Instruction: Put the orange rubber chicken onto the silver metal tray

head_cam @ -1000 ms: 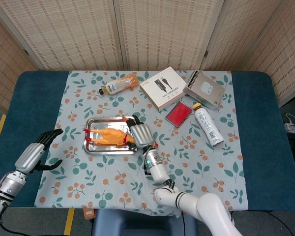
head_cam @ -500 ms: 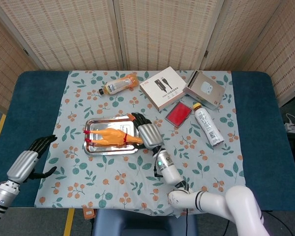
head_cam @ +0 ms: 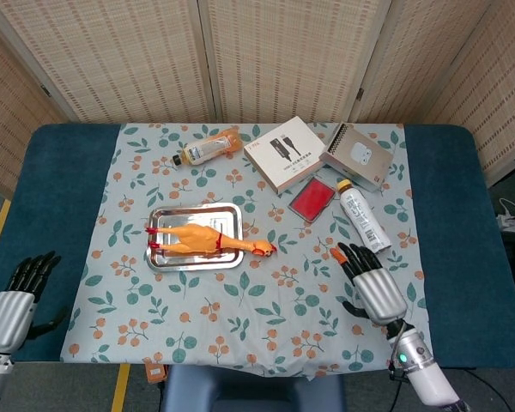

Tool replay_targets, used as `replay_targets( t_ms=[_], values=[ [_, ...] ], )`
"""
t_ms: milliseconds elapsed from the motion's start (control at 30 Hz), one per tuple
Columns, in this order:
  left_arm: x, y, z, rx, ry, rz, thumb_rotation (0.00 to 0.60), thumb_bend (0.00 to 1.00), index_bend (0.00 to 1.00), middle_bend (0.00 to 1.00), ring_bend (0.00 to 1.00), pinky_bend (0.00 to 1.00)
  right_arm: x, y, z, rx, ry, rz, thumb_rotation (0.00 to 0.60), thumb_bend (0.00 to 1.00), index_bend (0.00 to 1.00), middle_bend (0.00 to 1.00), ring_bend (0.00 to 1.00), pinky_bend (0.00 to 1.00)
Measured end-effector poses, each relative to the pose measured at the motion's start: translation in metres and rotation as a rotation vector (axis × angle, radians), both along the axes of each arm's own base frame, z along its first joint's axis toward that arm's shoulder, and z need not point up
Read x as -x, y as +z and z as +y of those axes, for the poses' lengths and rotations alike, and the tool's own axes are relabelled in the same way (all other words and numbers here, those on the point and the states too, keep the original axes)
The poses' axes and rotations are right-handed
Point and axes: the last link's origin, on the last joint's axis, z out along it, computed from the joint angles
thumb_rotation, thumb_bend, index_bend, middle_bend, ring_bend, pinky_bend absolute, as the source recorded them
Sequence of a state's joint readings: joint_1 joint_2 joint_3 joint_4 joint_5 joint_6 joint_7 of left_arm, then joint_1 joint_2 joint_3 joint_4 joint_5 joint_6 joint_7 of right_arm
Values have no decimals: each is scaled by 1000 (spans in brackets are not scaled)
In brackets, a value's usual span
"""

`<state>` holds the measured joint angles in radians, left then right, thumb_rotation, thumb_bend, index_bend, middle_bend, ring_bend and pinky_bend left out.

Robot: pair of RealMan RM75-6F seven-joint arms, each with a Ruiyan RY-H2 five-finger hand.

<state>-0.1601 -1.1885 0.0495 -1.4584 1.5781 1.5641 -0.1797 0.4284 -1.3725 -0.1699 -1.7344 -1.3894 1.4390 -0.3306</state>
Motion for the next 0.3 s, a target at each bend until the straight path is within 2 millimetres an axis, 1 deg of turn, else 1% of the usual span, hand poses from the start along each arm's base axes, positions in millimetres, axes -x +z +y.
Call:
replay_targets(
  t_ms=[67,200,267,300],
  values=[
    [2,0,-3,-20,9,47,600,346,0,0,0,0,15,7,16,36,-36,21,600,145,0,0,0,46],
    [3,-3,-12,-23,37,112,600,348,0,0,0,3,42,13,36,99,-86,49,600,144,0,0,0,36],
    [0,-3,-16,-10,47,113,600,350,0,0,0,5,51,15,45,103,-102,65,600,144,0,0,0,36],
    [-1,-3,-18,-6,48,114,600,350,0,0,0,6,52,16,46,102,-102,65,600,145,0,0,0,36]
  ],
)
